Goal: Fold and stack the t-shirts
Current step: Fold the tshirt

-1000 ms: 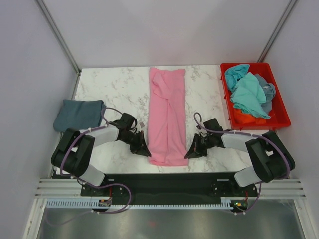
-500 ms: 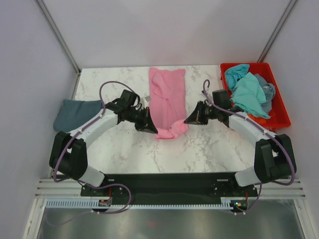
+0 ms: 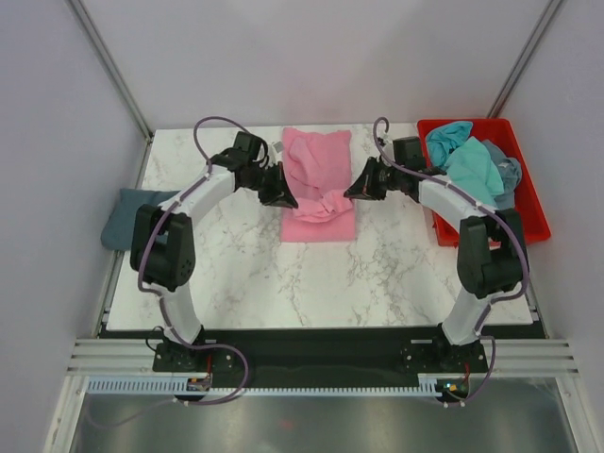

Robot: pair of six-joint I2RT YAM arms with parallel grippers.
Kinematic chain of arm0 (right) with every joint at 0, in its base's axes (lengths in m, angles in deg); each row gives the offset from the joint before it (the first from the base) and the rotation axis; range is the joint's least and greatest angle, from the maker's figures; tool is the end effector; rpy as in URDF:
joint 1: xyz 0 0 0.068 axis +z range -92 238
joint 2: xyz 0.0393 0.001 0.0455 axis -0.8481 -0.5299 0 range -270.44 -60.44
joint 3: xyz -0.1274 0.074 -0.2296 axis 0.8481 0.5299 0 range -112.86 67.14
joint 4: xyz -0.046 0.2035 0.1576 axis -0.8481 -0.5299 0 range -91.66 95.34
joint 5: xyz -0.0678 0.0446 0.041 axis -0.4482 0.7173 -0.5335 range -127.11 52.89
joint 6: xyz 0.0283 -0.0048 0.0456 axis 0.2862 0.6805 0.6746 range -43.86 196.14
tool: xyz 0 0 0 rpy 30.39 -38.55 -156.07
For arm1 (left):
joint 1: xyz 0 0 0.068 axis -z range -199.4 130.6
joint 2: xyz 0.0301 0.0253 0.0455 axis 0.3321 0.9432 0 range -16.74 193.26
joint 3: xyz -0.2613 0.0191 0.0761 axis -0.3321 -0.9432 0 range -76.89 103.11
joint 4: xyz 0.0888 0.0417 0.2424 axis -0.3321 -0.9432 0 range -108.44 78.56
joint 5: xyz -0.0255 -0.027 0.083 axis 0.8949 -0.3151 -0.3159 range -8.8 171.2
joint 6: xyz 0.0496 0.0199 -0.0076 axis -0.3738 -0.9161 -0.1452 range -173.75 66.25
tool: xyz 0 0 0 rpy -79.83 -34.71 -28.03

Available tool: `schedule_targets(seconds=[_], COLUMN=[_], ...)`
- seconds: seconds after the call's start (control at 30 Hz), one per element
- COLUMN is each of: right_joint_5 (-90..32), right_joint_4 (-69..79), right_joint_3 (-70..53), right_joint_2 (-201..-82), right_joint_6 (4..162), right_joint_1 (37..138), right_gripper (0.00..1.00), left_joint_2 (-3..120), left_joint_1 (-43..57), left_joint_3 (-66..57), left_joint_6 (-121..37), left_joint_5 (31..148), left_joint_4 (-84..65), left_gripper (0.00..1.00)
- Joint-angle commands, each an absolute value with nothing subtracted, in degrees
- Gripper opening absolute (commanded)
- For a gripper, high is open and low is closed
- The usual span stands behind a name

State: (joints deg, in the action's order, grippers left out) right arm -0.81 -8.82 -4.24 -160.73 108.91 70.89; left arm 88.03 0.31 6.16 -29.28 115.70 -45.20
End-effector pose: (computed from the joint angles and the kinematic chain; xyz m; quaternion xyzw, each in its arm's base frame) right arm 0.3713 0.1065 0.2372 0.0283 0.8800 0.4101 0.2379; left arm 0.3658 -0.1525 0.2487 0.0499 0.9149 -0.3690 0.1560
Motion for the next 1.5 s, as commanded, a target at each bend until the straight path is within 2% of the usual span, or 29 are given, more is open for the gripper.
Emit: schedule_targets(seconds=[0.0, 0.37, 0.6, 0.63, 0.7, 0.73, 0.8, 0.83, 0.87, 1.0, 1.17, 1.3, 1.33, 1.47], right_joint_5=[-2.47, -4.41, -4.94, -5.11, -6.17, -6.52, -7.92, -8.36, -8.71, -8.37, 1.02, 6.66, 7.27, 10.44], right_joint_4=[-6.44, -6.0, -5.3, -5.3, -5.21, -5.3, -6.26, -6.96, -7.66, -11.8, -12.42, -7.33, -6.19, -1.08], right_joint_3=[-10.1, -24.42, -29.98, -30.24, -30.68, -30.86, -31.12, -31.12, -30.86, -26.21, -12.19, -1.08, 2.07, 6.05], right_joint_2=[-164.84, -178.98, -185.24, -185.5, -186.12, -186.03, -184.46, -183.58, -181.48, -175.41, -169.0, -166.96, -167.05, -168.45], right_joint_6=[106.81, 104.61, 104.52, 104.44, 103.39, 102.77, 100.58, 99.61, 98.82, 98.19, 104.33, 111.01, 112.42, 117.88], right_joint_1=[70.57, 70.66, 70.75, 70.75, 70.66, 70.57, 70.31, 69.96, 69.7, 67.5, 65.21, 64.95, 64.86, 64.86], right_gripper=[0.0, 0.0, 0.0, 0.0, 0.01, 0.15, 0.34, 0.43, 0.46, 0.51, 0.56, 0.58, 0.59, 0.6], left_joint_2=[93.11, 107.7, 111.66, 111.93, 112.37, 112.02, 110.71, 108.87, 107.63, 100.52, 95.24, 93.3, 93.12, 93.03], left_joint_1=[-1.46, -3.4, -4.63, -4.72, -4.72, -4.72, -4.81, -4.81, -4.89, -7.26, -8.85, -8.85, -8.85, -8.85], left_joint_3=[13.54, 29.36, 31.13, 31.74, 32.44, 33.49, 34.46, 34.9, 34.82, 28.25, 14.63, 6.36, 3.47, -2.17], left_joint_6=[-32.04, -31.96, -31.87, -31.87, -32.39, -32.92, -35.03, -35.82, -37.13, -35.39, -33.36, -31.87, -31.17, -30.11], left_joint_5=[114.6, 114.42, 111.35, 110.82, 109.42, 108.89, 105.64, 104.93, 104.93, 110.37, 118.18, 120.48, 121.35, 122.77], left_joint_4=[-44.13, -43.34, -42.99, -42.9, -42.9, -42.9, -44.91, -45.62, -46.24, -46.95, -47.82, -47.13, -46.69, -45.98], left_gripper=[0.02, 0.02, 0.02, 0.05, 0.18, 0.46, 0.71, 0.87, 0.93, 0.95, 0.94, 0.91, 0.86, 0.84])
